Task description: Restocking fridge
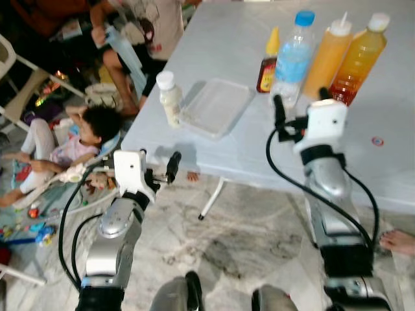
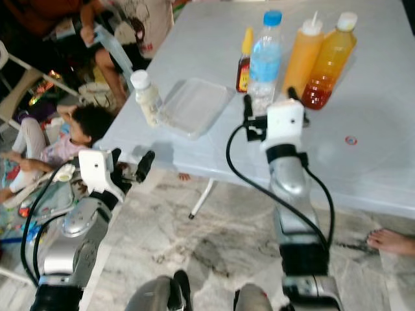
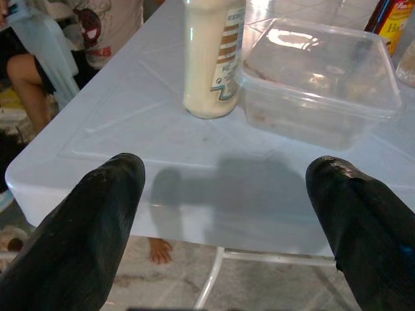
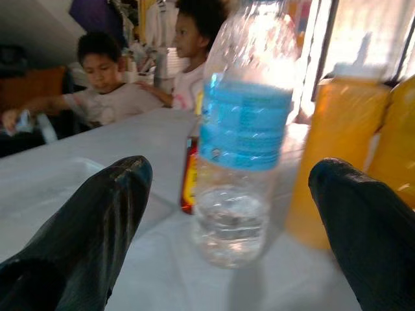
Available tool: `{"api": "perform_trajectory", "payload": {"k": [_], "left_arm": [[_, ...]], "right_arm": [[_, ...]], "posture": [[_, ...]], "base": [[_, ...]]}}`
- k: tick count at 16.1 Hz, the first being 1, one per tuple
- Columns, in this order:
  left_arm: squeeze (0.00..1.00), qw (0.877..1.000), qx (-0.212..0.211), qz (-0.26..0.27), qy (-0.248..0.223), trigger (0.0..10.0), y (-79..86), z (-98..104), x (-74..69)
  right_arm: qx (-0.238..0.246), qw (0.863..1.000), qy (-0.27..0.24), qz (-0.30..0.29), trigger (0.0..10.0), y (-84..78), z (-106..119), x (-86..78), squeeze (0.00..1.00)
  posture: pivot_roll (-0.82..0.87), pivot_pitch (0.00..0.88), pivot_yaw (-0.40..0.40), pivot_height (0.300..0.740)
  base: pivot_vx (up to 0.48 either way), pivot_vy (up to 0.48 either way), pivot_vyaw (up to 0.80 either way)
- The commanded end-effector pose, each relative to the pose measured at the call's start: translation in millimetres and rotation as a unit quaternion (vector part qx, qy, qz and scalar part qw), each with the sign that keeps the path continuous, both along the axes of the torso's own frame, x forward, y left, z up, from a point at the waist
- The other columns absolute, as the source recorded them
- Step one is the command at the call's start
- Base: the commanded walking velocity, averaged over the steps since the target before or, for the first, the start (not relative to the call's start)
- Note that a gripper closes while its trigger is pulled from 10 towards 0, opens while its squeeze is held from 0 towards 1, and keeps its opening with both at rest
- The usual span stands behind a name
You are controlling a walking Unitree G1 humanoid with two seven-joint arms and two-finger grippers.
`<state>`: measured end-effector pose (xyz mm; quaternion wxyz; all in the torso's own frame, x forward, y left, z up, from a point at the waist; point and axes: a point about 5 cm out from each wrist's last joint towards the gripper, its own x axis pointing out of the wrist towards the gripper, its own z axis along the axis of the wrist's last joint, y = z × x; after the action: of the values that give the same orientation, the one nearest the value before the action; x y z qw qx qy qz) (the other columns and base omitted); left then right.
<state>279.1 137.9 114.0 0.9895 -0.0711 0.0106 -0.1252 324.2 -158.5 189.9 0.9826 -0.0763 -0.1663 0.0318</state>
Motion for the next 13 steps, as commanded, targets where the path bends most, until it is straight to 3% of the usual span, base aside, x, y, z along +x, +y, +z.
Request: {"api": "perform_trajectory", "payload": {"k": [1,5,6,9,10,12,13], "left_arm": [[0.0,1.0,0.008,0.01,0.003,10.0,7.1,0,-3.0],[0.0,1.0,0.009,0.018,0.002,10.0,9.2,2,-3.4],[0.0,1.0,0.009,0.018,0.003,10.0,9.3,2,-4.3],[0.0,1.0,0.008,0.016,0.007,10.0,7.1,-1,-6.5],[0.0,1.0,0.007,0.016,0.007,10.0,6.4,-1,-6.3],[0.0,1.0,0.008,0.013,0.009,10.0,5.6,-2,-6.1],[0.0,1.0,0.008,0.01,0.01,10.0,5.0,-3,-5.6]], "right_arm": [[0.02,1.0,0.009,0.02,10.0,6.2,2,3.8,0.0],[0.094,0.991,0.026,0.088,10.0,31.9,9,19.2,0.0],[0.085,0.991,0.012,0.1,10.0,36.5,16,18.9,0.0],[0.142,0.985,0.053,0.085,10.0,34.8,1,16.3,0.0],[0.118,0.988,0.034,0.089,10.0,36.2,7,11.3,0.0],[0.001,0.998,-0.028,0.061,10.0,35.3,21,1.6,0.0],[-0.034,0.997,-0.053,0.038,10.0,32.1,27,-0.5,0.0]], "posture": [[-0.06,0.174,0.141,0.74],[-0.05,0.192,0.132,0.74],[-0.05,0.19,0.132,0.74],[-0.06,0.185,0.13,0.74],[-0.06,0.182,0.132,0.74],[-0.08,0.181,0.136,0.74],[-0.08,0.179,0.137,0.74]], "base": [[0.0,0.0,0.0],[0.0,0.0,0.0],[0.0,0.0,0.0],[0.0,0.0,0.0],[0.0,0.0,0.0],[0.0,0.0,0.0],[0.0,0.0,0.0]]}}
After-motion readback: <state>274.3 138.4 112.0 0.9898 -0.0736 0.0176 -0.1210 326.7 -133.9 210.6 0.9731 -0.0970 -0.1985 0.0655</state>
